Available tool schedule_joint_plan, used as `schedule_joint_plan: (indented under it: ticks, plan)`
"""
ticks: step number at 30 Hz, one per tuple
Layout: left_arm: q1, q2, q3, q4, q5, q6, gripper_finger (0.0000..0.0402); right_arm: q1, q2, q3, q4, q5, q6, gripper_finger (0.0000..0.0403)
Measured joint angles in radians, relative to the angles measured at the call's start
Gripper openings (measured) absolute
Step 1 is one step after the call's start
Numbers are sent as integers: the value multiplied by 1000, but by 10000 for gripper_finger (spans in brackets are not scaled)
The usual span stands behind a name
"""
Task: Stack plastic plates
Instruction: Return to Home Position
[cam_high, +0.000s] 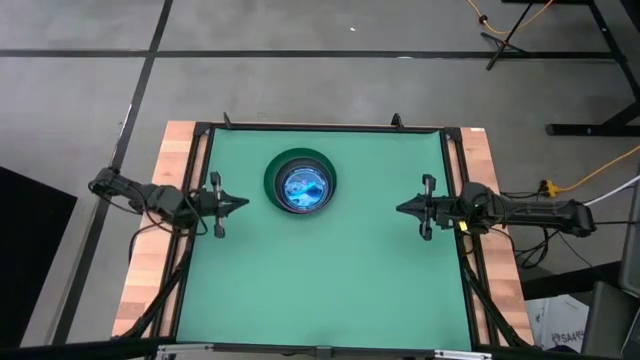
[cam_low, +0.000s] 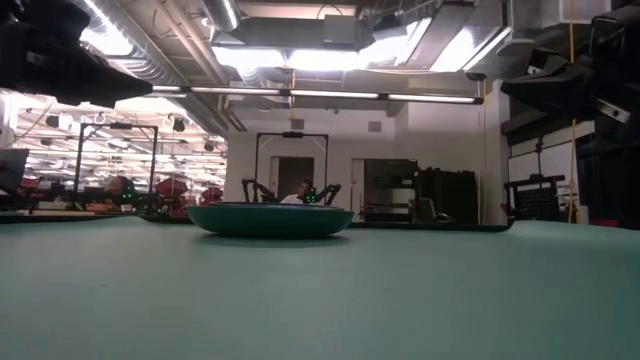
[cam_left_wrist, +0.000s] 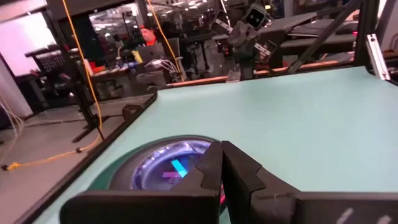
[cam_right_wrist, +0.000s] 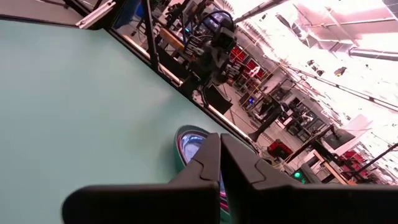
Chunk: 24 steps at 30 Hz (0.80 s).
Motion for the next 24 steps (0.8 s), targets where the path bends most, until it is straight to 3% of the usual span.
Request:
schedule_joint_plan:
  ticks: [13,24]
  plan:
    - [221,0,0,7,149,46,0,0,0,0,-182,2,69,5]
    - [441,4,-18,31,387,-3,0,0,0,0,-185,3,-34,5]
